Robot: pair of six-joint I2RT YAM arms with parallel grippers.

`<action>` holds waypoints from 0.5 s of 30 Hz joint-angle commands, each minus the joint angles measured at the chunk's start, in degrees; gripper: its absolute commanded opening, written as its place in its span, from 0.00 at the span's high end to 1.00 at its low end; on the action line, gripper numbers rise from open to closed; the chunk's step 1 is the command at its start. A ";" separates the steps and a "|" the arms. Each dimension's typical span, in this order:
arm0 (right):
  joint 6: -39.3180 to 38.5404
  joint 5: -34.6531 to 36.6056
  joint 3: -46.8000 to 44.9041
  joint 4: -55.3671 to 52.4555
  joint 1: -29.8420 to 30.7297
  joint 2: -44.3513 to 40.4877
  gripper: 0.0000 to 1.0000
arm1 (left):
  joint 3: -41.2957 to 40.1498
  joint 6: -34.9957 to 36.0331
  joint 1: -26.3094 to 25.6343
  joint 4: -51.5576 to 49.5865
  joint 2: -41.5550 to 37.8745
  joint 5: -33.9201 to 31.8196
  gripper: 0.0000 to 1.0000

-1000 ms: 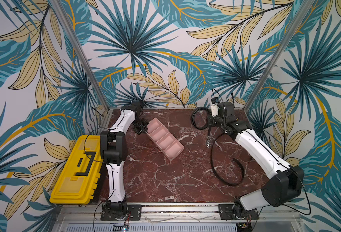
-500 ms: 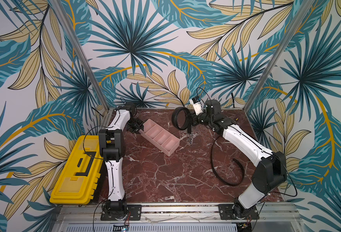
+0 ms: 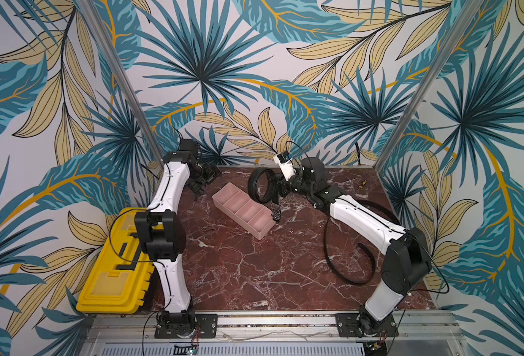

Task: Place the belts into the storage roll
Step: Adjust the belt.

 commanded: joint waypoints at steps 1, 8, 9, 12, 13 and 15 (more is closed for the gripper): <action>-5.92 0.99 -1.80 3.32 2.73 -0.55 1.00 | 1.60 5.94 0.13 0.44 -7.38 6.27 0.05; -12.00 4.09 -1.45 0.13 7.02 -1.17 1.00 | -5.95 17.20 -1.55 0.87 -20.60 14.91 0.00; -13.75 4.47 -1.45 -0.52 7.77 -1.26 1.00 | -7.66 17.94 -1.67 0.88 -21.90 16.18 0.01; -16.99 5.12 -1.96 -1.15 9.50 -1.92 1.00 | -12.31 19.49 -2.77 0.99 -25.38 16.80 0.00; -17.43 5.17 -2.17 -1.30 9.86 -2.13 1.00 | -13.28 20.26 -3.74 0.93 -26.26 17.30 0.00; -17.64 5.08 -2.55 -1.52 10.36 -2.56 1.00 | -14.98 21.67 -6.28 0.87 -27.89 17.63 0.00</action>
